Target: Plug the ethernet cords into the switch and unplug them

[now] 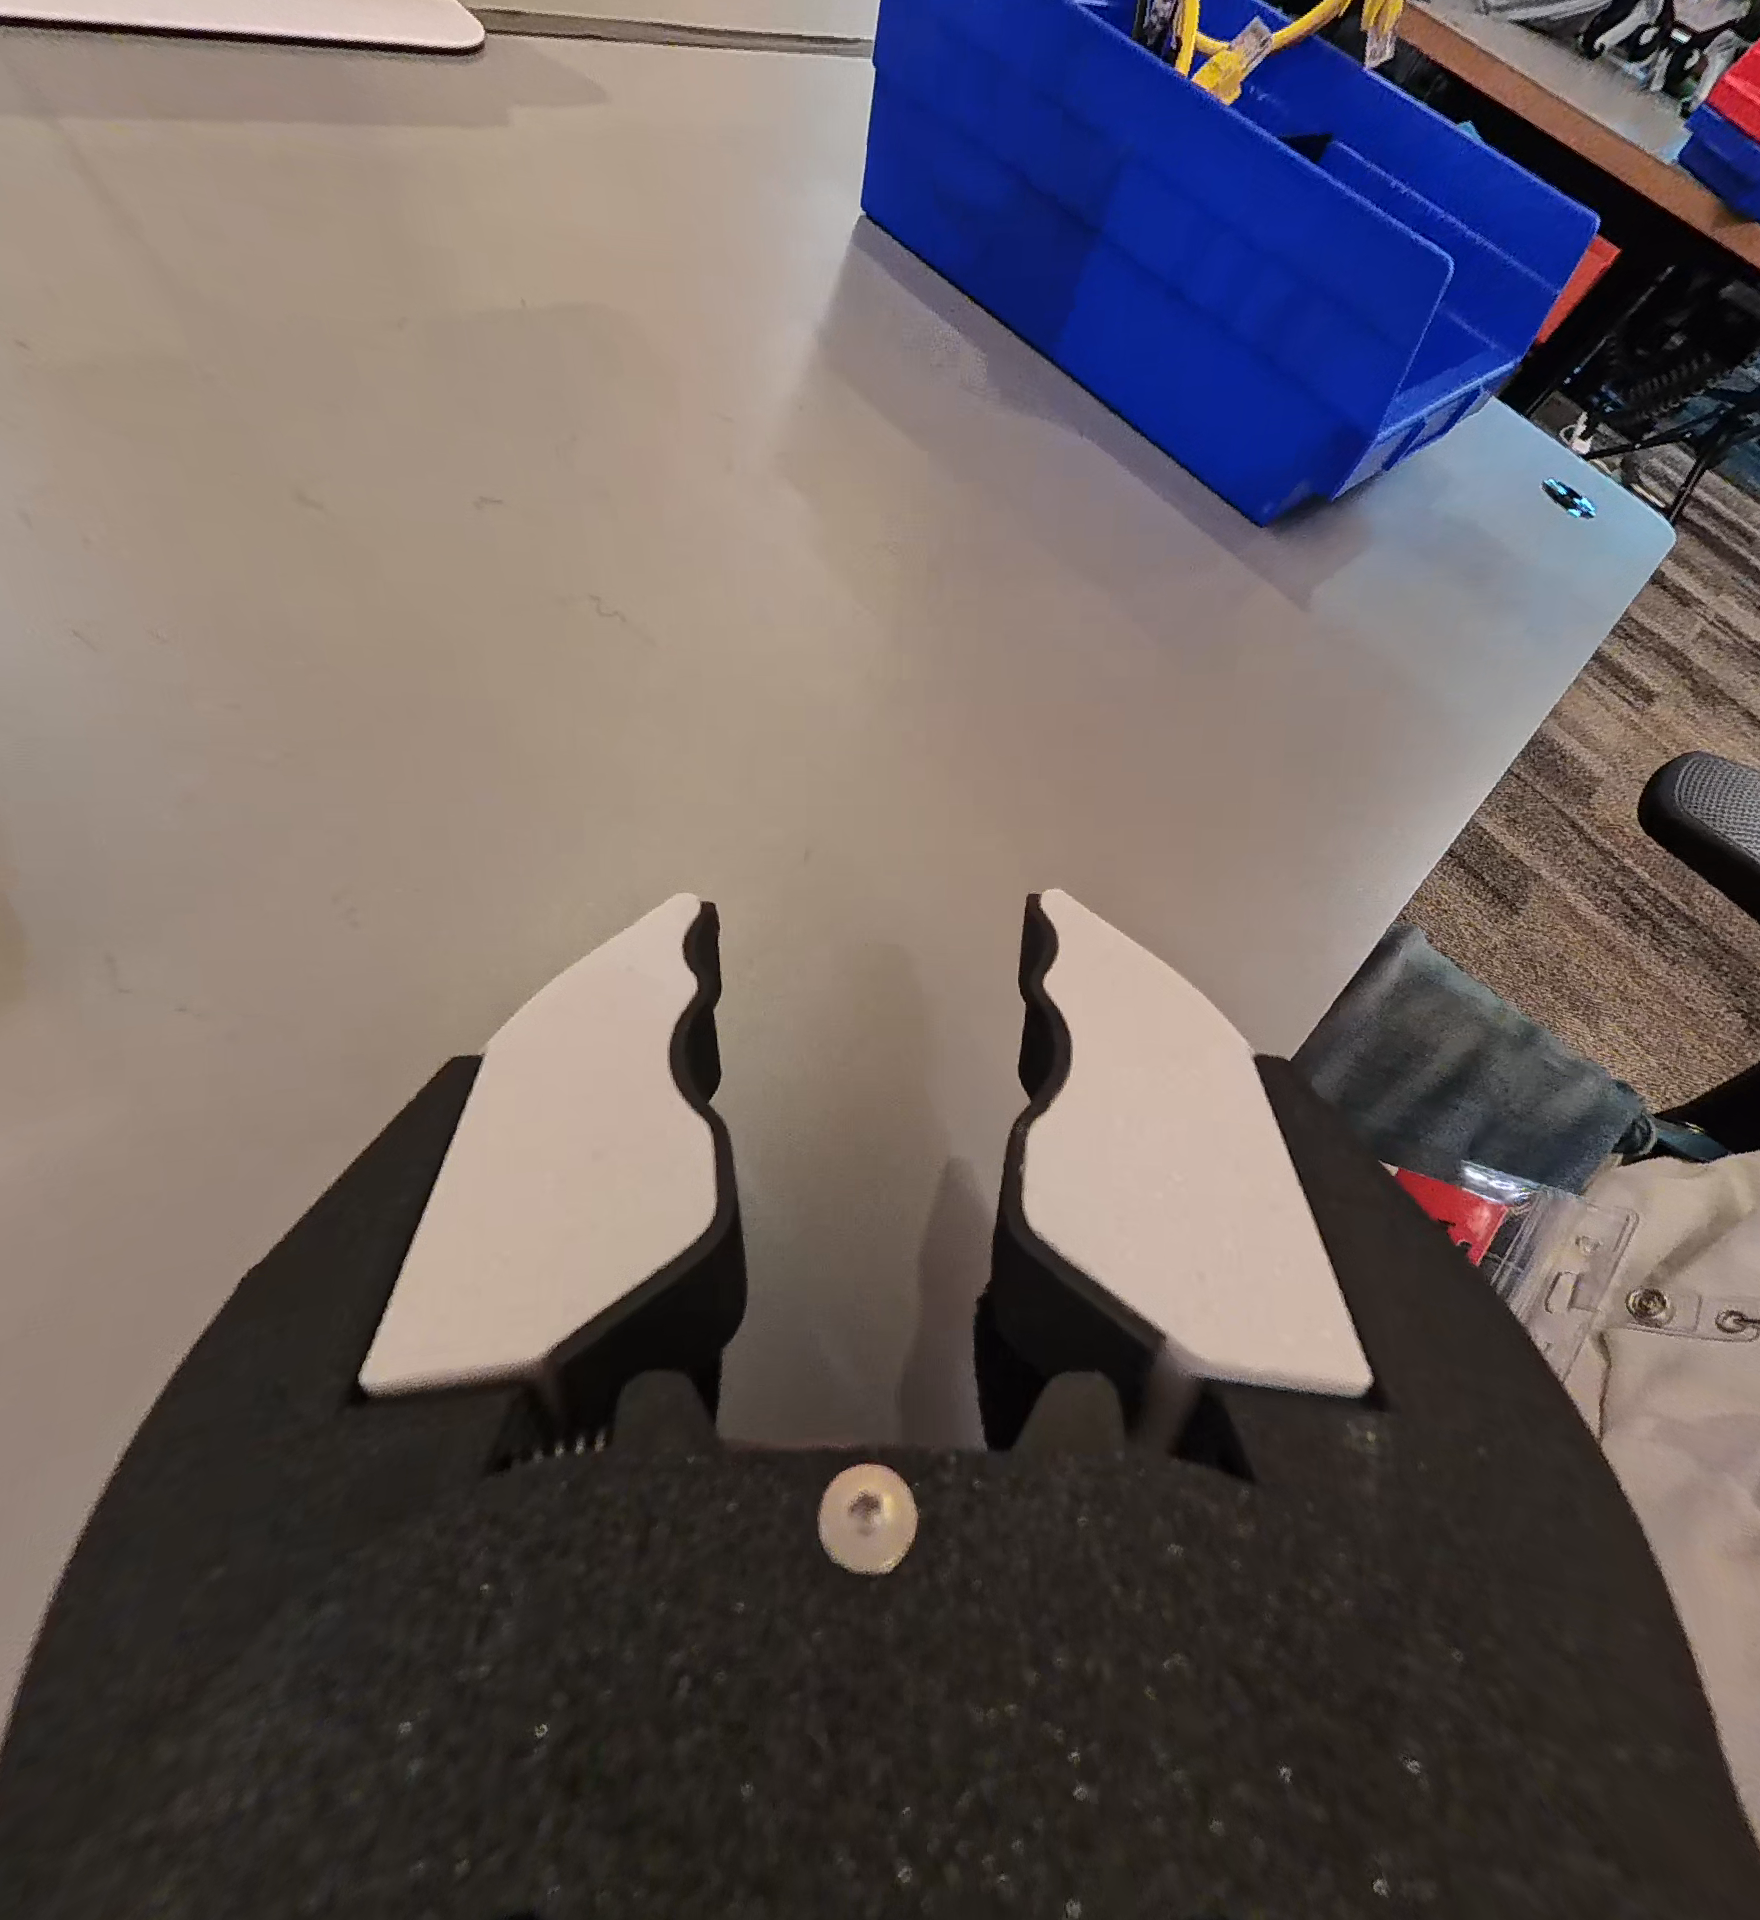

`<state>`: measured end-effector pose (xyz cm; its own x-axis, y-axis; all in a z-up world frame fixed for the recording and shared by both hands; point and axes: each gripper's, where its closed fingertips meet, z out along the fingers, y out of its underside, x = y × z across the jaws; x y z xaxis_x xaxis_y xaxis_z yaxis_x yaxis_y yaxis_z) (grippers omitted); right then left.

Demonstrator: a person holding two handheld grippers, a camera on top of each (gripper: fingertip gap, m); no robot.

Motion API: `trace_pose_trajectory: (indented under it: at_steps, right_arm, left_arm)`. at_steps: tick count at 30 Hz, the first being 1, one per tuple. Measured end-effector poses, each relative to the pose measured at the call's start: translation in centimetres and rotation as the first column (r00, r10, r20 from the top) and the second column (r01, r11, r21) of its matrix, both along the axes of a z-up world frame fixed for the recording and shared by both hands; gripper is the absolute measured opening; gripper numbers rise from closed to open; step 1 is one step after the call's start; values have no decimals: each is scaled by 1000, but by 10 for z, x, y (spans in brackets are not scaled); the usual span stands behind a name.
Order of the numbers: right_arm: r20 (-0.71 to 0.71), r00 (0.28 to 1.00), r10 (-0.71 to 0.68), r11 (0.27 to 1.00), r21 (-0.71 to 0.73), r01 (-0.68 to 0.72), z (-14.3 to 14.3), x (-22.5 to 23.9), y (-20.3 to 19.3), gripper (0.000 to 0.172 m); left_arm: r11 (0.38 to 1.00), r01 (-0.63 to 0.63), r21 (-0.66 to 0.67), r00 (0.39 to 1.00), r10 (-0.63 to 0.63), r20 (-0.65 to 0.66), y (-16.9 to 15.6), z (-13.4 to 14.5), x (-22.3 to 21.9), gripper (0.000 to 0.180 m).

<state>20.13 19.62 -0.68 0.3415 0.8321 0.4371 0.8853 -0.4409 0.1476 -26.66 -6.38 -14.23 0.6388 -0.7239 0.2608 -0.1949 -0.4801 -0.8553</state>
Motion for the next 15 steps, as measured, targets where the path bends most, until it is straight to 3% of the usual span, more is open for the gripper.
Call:
trace_pose_trajectory:
  at_steps: [2, 4, 6, 7, 8, 11, 13, 15]
  right_arm:
    - [-104, 992, -70, 993, 85, 79, 14, 22, -9, 43]
    - [-226, 962, -152, 977, 115, 182, 9, 50, -23, 43]
    - [-445, 871, -207, 964, 60, 259, -12, 56, -37, 36]
    - [-561, 802, -205, 962, 37, 272, -19, 49, -42, 21]
    - [-629, 751, -199, 951, 61, 304, -21, 49, -42, 18]
    - [-713, 676, -186, 925, 105, 365, -22, 43, -47, 13]
    - [-702, 673, -232, 895, 117, 431, -25, 43, -49, 12]
    - [-706, 624, -336, 849, 59, 525, -24, 39, -52, 12]
  left_arm:
    - [1000, 5, -2, 1000, -5, -4, -1, -1, 1, 55]
    - [1000, 13, -4, 1000, -13, -8, -2, -2, 3, 55]
    - [1000, 21, -7, 1000, -21, -9, -3, -3, 5, 55]
    - [1000, 25, -8, 1000, -25, -10, -3, -3, 6, 55]
    - [1000, 28, -10, 1000, -28, -12, -3, -3, 7, 55]
    - [999, 36, -10, 999, -37, -22, -3, -5, 10, 55]
    - [999, 35, -7, 999, -35, -26, -3, -5, 10, 55]
    - [999, 35, -10, 999, -36, -21, -3, -5, 11, 55]
